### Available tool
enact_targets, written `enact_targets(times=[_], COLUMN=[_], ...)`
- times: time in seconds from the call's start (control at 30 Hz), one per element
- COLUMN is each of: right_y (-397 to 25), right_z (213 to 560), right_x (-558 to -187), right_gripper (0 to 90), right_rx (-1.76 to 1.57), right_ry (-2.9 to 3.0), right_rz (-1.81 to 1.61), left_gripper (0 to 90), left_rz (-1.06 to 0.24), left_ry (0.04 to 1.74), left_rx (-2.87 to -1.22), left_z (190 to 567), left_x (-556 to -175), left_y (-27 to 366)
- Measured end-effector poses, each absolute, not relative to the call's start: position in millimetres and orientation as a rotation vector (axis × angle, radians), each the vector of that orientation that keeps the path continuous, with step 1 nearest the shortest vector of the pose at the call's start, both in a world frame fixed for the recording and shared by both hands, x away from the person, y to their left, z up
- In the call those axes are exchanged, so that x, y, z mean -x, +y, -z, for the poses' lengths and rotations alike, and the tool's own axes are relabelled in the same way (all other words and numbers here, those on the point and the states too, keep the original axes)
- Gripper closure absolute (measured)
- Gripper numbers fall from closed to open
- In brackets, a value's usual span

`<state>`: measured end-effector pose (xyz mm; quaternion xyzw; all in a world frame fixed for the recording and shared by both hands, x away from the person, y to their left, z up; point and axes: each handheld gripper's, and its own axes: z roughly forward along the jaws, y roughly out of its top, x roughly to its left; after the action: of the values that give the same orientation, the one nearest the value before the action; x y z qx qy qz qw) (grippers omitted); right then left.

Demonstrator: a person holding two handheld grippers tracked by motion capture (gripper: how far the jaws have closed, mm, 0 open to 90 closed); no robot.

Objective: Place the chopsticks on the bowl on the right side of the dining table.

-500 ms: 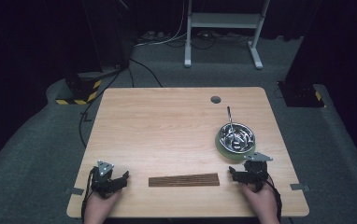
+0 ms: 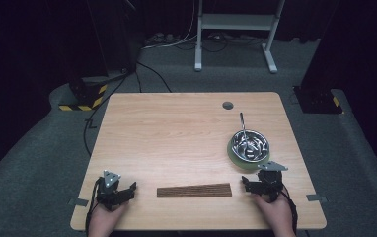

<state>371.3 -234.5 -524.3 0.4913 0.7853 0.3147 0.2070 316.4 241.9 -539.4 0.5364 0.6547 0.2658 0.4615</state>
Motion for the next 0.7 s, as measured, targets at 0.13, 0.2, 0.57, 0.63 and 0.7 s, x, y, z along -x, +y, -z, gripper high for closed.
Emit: enact_targets(times=[0.13,0.2,0.57,0.63,0.7], right_y=[-234,-235,-215,-214,-211], right_z=[524,522,516,516,514], right_x=[-370,-364,-344,-343,-341], right_gripper=[16.6,34.3,39.6,39.6,40.1], right_rx=[-1.349,-1.32,-1.106,-1.085,-1.049], right_ry=[2.195,2.191,2.235,2.241,2.248], right_rz=[-0.893,-0.918,-0.977,-0.983,-1.002], left_gripper=[20.7,20.5,17.2,17.1,17.0], left_rz=[-0.656,-0.659,-0.641,-0.64,-0.638], left_ry=[1.61,1.61,1.606,1.607,1.606], left_rx=[-1.323,-1.352,-1.323,-1.32,-1.313], left_z=[539,539,540,540,540], left_x=[-316,-316,-317,-317,-318], left_y=[242,244,240,240,240])
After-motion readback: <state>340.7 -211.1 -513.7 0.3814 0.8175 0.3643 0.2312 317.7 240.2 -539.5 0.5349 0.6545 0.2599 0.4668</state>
